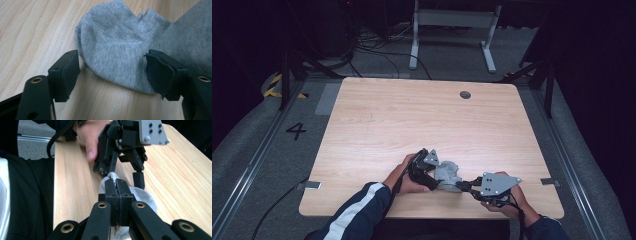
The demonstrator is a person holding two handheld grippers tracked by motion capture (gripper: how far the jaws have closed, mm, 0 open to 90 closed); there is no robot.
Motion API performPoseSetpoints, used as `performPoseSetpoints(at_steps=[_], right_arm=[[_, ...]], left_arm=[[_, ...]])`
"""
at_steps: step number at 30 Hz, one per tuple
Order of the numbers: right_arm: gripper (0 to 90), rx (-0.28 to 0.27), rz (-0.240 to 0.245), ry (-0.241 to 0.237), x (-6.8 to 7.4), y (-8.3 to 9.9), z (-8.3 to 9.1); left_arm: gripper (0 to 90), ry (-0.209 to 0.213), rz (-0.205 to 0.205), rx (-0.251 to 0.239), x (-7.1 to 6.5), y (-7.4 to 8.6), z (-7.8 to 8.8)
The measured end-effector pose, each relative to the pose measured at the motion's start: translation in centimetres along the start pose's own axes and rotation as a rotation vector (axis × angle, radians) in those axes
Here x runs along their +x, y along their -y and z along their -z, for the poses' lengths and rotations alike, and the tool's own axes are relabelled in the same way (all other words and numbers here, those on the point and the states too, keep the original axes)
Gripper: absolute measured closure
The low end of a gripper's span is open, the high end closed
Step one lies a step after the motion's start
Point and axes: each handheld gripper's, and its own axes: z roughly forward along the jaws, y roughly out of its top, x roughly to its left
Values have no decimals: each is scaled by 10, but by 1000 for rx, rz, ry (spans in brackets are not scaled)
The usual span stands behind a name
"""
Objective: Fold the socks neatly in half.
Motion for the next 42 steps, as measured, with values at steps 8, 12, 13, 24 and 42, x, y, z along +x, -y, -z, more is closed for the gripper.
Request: performPoseSetpoints(at_steps=[8, 12, 13, 24, 42], right_arm=[[898, -1, 2, -4, 1, 0, 0], [897, -7, -5, 7, 1, -1, 0], [897, -7, -7, 7, 1, 0, 0], [898, -5, -27, 64, -12, -4, -10], [899, 122, -90, 109, -47, 9, -60]], left_arm=[[283, -43, 32, 9, 8, 4, 6], [286, -41, 11, 12, 6, 3, 4], [284, -40, 11, 11, 6, 3, 3], [265, -19, 6, -6, 11, 7, 2], [268, -8, -31, -9, 13, 10, 3]])
